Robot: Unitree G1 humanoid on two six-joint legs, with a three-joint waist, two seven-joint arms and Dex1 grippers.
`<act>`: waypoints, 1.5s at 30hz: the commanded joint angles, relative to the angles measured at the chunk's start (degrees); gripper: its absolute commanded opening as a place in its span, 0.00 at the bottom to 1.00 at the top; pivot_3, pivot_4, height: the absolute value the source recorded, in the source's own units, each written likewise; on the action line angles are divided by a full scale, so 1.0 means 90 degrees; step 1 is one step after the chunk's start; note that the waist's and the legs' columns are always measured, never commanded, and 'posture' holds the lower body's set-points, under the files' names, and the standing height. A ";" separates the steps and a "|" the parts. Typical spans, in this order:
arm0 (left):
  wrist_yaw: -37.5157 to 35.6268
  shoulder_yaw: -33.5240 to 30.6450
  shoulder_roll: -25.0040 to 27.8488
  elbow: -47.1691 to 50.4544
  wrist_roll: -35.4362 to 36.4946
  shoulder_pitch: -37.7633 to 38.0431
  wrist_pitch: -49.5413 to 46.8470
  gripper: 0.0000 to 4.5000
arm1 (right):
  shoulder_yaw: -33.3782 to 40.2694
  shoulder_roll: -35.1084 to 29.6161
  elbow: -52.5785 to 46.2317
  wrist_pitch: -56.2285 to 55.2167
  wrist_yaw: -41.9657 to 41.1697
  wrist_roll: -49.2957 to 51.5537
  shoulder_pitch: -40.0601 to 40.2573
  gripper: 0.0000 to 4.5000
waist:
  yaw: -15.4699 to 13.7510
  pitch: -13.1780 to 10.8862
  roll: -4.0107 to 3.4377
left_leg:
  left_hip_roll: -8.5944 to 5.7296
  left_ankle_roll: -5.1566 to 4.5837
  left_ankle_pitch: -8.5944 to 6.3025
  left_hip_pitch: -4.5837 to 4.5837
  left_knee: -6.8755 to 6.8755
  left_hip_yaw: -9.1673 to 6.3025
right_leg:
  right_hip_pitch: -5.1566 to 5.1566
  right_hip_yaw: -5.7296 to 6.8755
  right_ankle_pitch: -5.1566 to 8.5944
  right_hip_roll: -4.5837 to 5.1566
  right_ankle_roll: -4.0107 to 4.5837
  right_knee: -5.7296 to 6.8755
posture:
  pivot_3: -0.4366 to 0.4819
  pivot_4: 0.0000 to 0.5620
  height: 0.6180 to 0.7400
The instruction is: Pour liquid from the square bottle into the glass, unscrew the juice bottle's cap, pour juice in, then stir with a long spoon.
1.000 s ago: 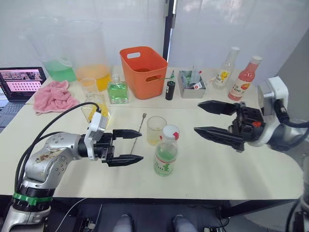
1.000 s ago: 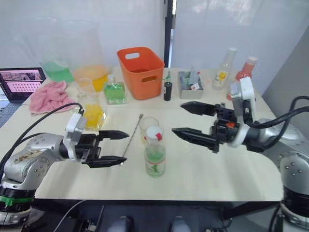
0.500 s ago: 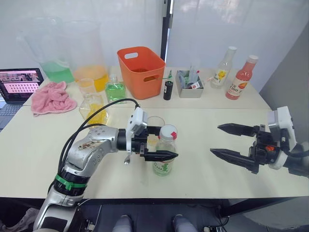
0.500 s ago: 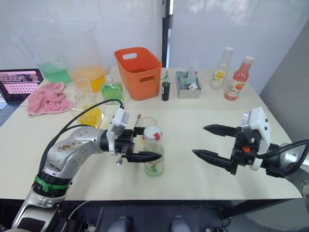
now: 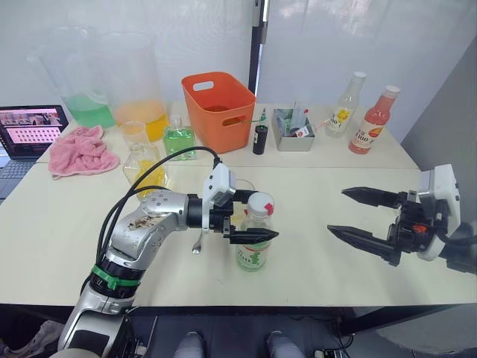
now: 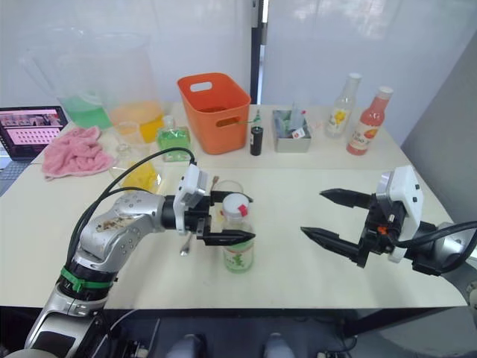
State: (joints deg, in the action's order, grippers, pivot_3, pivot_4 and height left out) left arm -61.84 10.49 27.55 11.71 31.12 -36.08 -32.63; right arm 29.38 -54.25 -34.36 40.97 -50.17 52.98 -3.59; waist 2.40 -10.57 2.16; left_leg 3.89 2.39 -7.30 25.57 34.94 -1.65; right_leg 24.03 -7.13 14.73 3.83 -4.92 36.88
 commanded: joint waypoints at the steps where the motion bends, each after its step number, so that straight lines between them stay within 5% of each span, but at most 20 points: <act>1: 0.0023 -0.0050 -0.0006 0.0219 0.0028 0.0006 0.0062 0.82 | -0.0083 0.0023 -0.0105 -0.0188 0.0046 0.0015 -0.0182 1.00 | 0.0008 0.0000 0.0000 | 0.0000 0.0000 0.0000 0.0000 0.0000 0.0000 | 0.0000 0.0000 0.0000 0.0000 0.0000 0.0000 | 0.48 0.27 0.88; 8: -0.0064 -0.0083 0.0088 0.0308 0.0051 0.0155 0.0121 0.34 | -0.0567 0.0052 -0.0137 -0.0198 0.0138 0.0100 -0.0629 1.00 | 0.0010 0.0000 -0.0001 | 0.0000 0.0000 0.0000 -0.0003 0.0001 -0.0001 | -0.0005 0.0000 0.0000 0.0000 0.0001 -0.0001 | 0.48 0.27 0.88; 22: 0.0050 0.0006 0.0331 0.0600 0.0020 0.0324 -0.0033 0.34 | -0.2320 0.0819 -0.0312 0.0587 0.1473 0.0526 -0.2603 1.00 | 0.0040 0.0001 -0.0002 | 0.0005 0.0000 0.0000 -0.0005 -0.0001 -0.0002 | 0.0000 -0.0001 -0.0003 -0.0007 0.0001 0.0006 | 0.48 0.27 0.88; 38: 0.0384 0.0143 0.0143 0.0528 -0.0034 0.0317 -0.0214 0.34 | -0.3297 0.1288 -0.0311 0.0909 0.2031 0.0075 -0.3341 1.00 | 0.0012 0.0002 -0.0003 | 0.0006 -0.0001 0.0000 -0.0004 0.0000 -0.0007 | 0.0000 -0.0001 -0.0002 -0.0010 0.0003 0.0010 | 0.48 0.27 0.88; 45: 0.0312 0.0173 0.0159 0.0467 -0.0061 0.0302 -0.0147 0.34 | -0.3328 0.1642 -0.0280 0.0874 0.2118 0.0052 -0.3338 0.52 | 0.0009 0.0002 -0.0003 | 0.0006 -0.0001 0.0000 -0.0004 0.0000 -0.0007 | -0.0001 0.0000 -0.0003 -0.0010 0.0002 0.0010 | 0.48 0.27 0.88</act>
State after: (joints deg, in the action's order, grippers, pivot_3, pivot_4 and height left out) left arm -58.53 10.46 28.62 16.58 31.60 -33.67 -33.35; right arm -1.86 -39.68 -36.09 49.62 -31.01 53.50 -32.88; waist 2.48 -10.55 2.14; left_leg 3.94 2.39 -7.30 25.54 34.94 -1.72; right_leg 24.02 -7.13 14.70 3.74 -4.90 36.97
